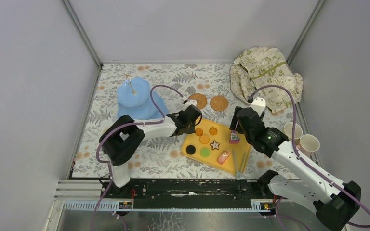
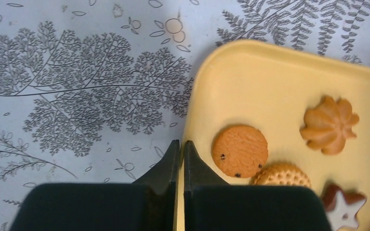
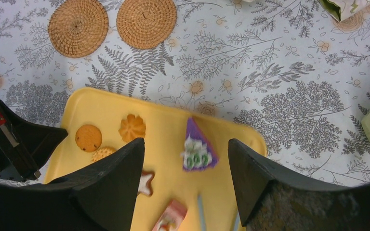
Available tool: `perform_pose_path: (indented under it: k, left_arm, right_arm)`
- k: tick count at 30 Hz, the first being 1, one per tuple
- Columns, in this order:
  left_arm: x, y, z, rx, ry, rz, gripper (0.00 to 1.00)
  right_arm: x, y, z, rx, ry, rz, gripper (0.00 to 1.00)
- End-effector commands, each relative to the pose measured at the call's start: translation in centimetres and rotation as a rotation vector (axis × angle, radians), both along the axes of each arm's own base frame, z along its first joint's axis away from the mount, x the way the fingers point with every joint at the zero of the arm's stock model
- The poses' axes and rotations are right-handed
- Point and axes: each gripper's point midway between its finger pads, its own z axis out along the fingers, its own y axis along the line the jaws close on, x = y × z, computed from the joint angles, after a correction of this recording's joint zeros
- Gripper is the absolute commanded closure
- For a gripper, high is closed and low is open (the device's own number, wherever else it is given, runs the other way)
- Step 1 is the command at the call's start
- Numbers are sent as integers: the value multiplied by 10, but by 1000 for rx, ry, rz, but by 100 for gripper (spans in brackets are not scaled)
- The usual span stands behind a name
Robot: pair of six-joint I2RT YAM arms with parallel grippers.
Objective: Serve the afternoon tea
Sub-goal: Adjust the tray at the center of the board.
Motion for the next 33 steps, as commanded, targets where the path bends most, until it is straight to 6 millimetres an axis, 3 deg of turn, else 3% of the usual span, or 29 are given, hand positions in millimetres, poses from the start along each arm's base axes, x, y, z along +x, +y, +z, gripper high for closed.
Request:
perform_pose_path:
  k: [1,13,25,33]
  left_arm:
    - [-10,3,-22,29,86,50,100]
    - [-16,9,-28,87,145,133,100]
    - [-32,4,-43,77,217,205,100]
    - [-34,25,-41,76,213,273,100]
  right_arm:
    - [-6,1,-1,28,1,5,29]
    - [-12,-3,-2,26,0,16,29]
    - [-27,-21,-15,-42,53,-3,26]
    - [-36,-30,-32,-69,118,-57,24]
